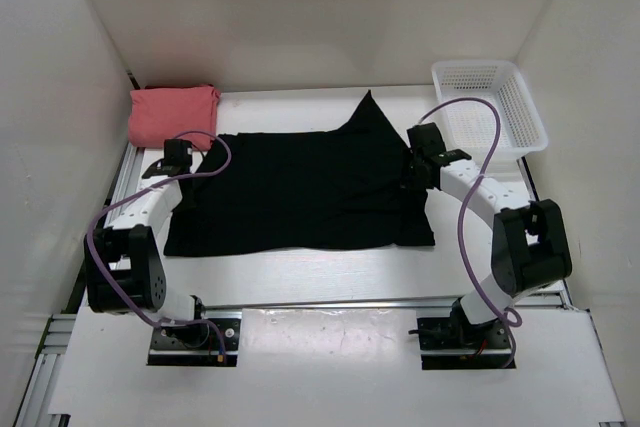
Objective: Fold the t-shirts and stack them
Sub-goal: Fold the flattened tshirt in 1/3 of the way
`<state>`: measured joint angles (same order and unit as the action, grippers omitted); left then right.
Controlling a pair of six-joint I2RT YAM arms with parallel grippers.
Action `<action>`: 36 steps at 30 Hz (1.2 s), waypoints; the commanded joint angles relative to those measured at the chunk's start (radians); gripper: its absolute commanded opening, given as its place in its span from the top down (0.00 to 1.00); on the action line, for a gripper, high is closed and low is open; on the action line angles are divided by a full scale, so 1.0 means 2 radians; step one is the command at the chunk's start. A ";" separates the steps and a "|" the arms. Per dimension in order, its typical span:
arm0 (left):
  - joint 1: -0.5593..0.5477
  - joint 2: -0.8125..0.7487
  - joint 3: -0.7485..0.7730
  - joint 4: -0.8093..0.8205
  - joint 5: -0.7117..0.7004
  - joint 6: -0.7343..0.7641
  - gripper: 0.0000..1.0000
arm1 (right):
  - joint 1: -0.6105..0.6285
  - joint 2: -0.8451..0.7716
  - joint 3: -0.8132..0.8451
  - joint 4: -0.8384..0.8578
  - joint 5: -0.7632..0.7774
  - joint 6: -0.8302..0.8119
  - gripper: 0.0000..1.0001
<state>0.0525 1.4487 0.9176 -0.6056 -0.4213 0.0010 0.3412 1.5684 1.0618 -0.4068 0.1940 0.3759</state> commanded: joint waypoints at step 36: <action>0.087 0.114 0.021 -0.065 0.152 0.000 0.64 | -0.125 -0.023 -0.164 -0.050 -0.191 0.121 0.55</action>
<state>0.2207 1.6493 0.9443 -0.7692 -0.2031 -0.0010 0.1062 1.4971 0.7799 -0.5430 -0.1444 0.5785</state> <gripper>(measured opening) 0.425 0.532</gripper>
